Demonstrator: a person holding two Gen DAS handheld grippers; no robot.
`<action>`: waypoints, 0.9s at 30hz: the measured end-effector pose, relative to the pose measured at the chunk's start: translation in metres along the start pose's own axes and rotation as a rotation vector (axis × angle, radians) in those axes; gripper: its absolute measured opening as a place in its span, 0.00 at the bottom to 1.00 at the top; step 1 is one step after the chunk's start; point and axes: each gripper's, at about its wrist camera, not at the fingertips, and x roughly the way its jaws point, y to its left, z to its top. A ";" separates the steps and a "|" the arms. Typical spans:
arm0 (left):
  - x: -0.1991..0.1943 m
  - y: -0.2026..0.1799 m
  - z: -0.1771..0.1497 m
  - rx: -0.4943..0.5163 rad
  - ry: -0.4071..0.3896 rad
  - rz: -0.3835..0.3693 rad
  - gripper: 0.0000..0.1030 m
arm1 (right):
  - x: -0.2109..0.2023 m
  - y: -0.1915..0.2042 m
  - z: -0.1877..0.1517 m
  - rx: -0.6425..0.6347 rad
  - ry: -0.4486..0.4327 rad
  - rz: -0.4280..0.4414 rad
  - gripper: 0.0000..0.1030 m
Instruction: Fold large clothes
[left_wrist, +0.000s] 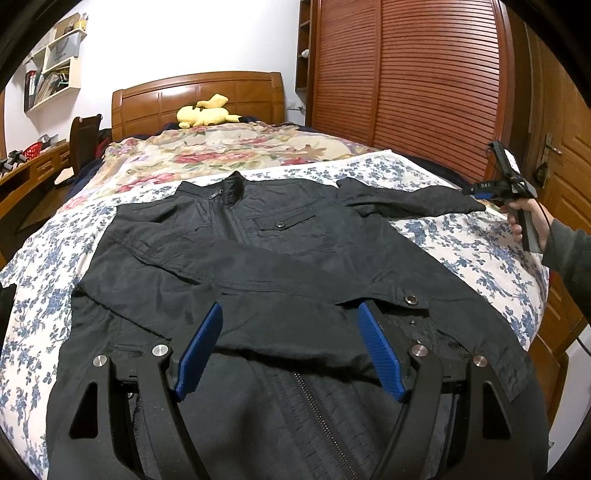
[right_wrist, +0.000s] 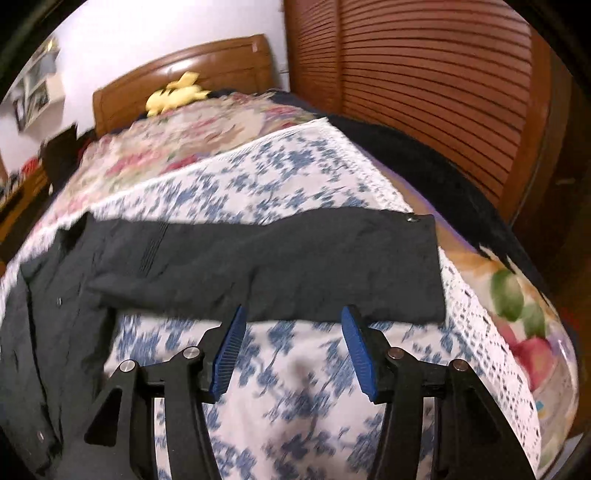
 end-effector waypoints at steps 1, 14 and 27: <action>0.000 0.001 0.000 -0.002 0.000 0.002 0.74 | 0.001 -0.005 0.002 0.014 -0.006 -0.007 0.55; 0.008 0.006 -0.003 -0.010 0.029 0.017 0.74 | 0.027 -0.032 0.022 0.037 0.093 -0.167 0.58; 0.014 0.001 -0.003 0.002 0.040 0.016 0.74 | 0.058 -0.007 0.015 -0.137 0.169 -0.195 0.08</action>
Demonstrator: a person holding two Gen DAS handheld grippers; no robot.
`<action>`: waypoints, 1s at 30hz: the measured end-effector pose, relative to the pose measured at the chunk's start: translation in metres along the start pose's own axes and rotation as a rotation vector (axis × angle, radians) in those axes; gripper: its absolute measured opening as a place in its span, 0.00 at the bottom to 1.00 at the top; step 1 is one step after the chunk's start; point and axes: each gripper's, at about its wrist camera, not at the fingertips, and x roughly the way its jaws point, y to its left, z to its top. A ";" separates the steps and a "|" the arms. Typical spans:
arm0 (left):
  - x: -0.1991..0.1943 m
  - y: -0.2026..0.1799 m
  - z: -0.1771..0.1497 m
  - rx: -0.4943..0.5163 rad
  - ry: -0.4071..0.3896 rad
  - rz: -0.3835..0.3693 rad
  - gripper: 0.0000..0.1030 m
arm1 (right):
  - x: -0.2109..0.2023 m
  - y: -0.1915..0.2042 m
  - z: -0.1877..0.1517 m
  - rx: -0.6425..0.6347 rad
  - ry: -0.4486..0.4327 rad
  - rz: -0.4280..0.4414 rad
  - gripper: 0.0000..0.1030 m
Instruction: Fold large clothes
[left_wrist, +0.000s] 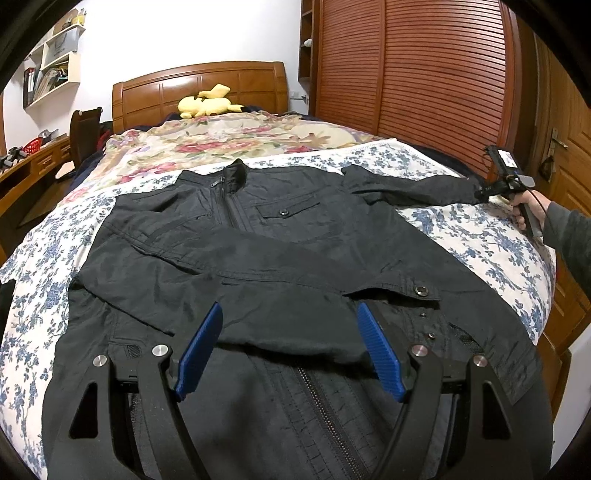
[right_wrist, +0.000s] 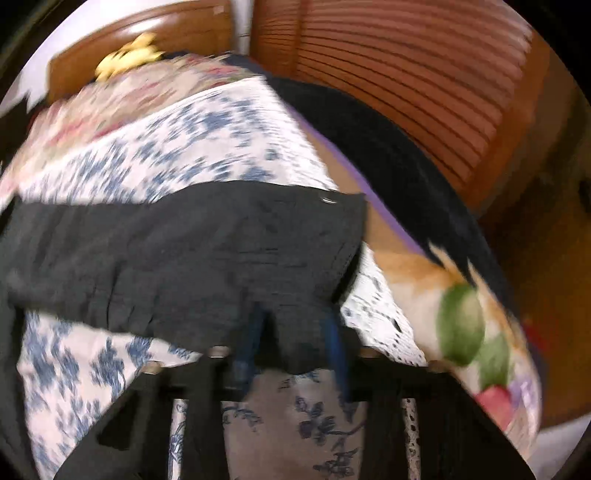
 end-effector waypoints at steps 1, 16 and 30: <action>0.000 0.000 0.000 -0.001 -0.001 0.000 0.74 | -0.005 0.005 0.001 -0.019 -0.013 -0.011 0.08; -0.027 0.010 0.000 -0.013 -0.045 -0.001 0.74 | -0.130 0.116 0.008 -0.210 -0.220 0.139 0.07; -0.048 0.037 -0.006 -0.053 -0.062 0.033 0.74 | -0.245 0.300 -0.036 -0.541 -0.376 0.450 0.07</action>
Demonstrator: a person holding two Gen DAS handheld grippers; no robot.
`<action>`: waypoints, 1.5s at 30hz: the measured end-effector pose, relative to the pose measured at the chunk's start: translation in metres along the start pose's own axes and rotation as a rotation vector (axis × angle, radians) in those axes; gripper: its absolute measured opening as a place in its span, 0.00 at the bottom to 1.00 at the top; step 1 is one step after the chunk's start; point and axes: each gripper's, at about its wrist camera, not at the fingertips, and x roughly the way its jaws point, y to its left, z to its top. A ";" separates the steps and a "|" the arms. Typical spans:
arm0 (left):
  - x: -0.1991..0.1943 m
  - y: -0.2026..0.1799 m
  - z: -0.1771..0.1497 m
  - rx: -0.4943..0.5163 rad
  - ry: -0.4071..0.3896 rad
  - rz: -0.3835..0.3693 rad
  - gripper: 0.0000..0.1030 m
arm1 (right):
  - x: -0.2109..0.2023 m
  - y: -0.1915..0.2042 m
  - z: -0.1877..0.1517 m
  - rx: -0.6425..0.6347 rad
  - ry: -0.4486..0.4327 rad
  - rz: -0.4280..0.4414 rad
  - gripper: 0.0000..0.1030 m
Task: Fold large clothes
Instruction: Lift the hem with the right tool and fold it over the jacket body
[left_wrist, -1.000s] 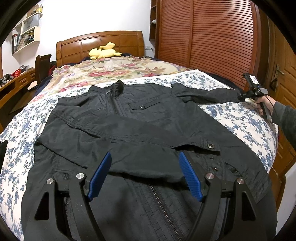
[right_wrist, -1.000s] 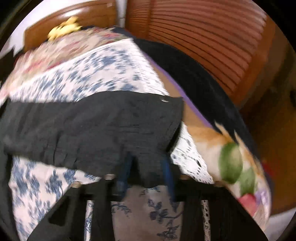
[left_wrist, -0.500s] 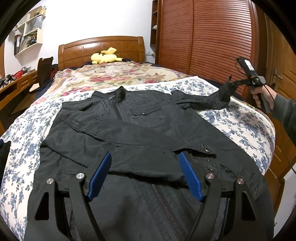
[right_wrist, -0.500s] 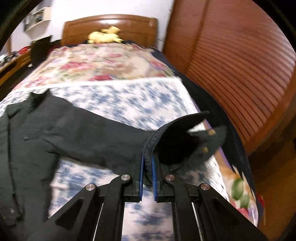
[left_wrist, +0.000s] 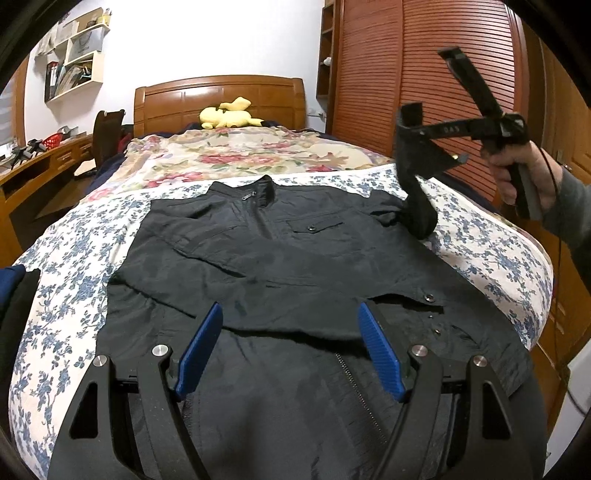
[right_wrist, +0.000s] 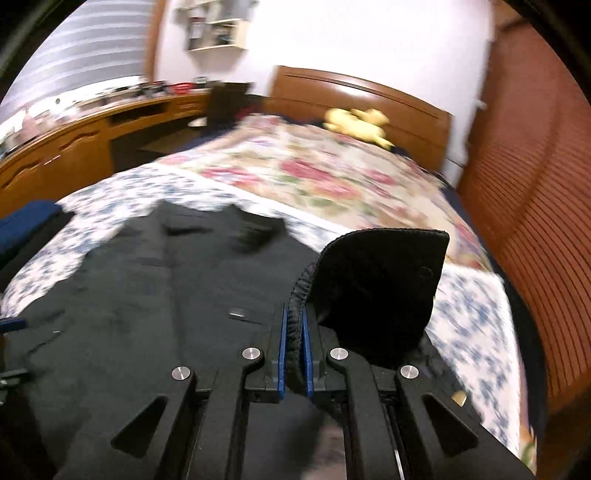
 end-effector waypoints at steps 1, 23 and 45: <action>-0.001 0.001 0.000 0.000 -0.002 0.002 0.74 | -0.003 0.015 0.003 -0.023 -0.006 0.021 0.07; -0.010 0.010 0.003 -0.027 -0.035 0.012 0.74 | 0.003 0.017 -0.044 -0.020 -0.054 0.237 0.07; -0.001 0.005 0.002 -0.015 -0.015 0.011 0.74 | 0.024 0.017 -0.145 0.162 0.096 0.250 0.37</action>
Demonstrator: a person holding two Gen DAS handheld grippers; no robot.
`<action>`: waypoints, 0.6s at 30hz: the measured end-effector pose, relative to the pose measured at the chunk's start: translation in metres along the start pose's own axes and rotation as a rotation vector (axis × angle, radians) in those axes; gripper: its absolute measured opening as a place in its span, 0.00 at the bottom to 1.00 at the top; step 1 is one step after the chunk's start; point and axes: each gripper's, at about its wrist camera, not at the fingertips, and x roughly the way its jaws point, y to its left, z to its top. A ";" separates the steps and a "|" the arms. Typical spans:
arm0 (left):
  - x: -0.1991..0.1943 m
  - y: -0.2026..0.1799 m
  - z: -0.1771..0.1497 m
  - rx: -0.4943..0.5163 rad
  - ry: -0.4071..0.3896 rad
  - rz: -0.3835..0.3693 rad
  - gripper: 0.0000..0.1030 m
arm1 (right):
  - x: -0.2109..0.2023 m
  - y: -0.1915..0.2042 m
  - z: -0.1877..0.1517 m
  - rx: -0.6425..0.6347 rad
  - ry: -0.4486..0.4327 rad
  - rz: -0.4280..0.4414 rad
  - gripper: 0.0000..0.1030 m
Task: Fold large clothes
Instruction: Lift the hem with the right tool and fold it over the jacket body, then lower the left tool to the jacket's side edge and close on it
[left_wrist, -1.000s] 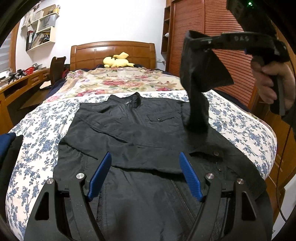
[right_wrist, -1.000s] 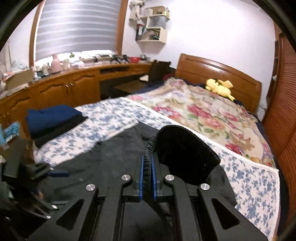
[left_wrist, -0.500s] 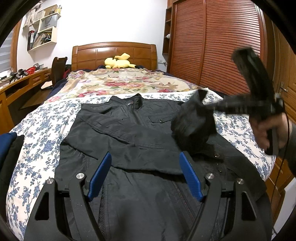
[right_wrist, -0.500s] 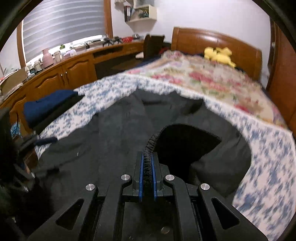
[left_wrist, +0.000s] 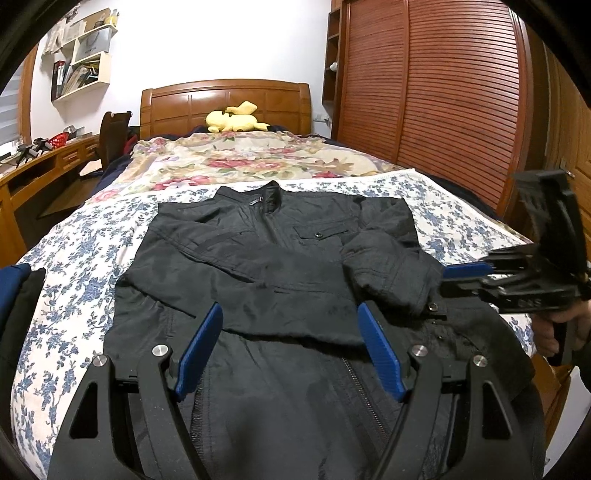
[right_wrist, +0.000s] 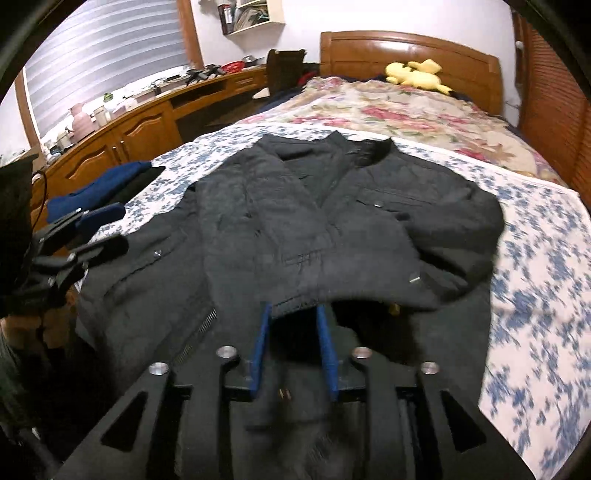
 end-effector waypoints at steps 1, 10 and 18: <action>0.000 -0.002 0.000 0.002 0.002 -0.002 0.74 | -0.008 0.000 0.000 0.006 -0.006 -0.011 0.40; 0.006 -0.028 0.008 0.043 0.028 -0.055 0.74 | -0.040 -0.019 -0.031 0.058 -0.034 -0.132 0.41; 0.029 -0.063 0.016 0.107 0.109 -0.137 0.74 | -0.049 -0.027 -0.052 0.080 -0.053 -0.164 0.41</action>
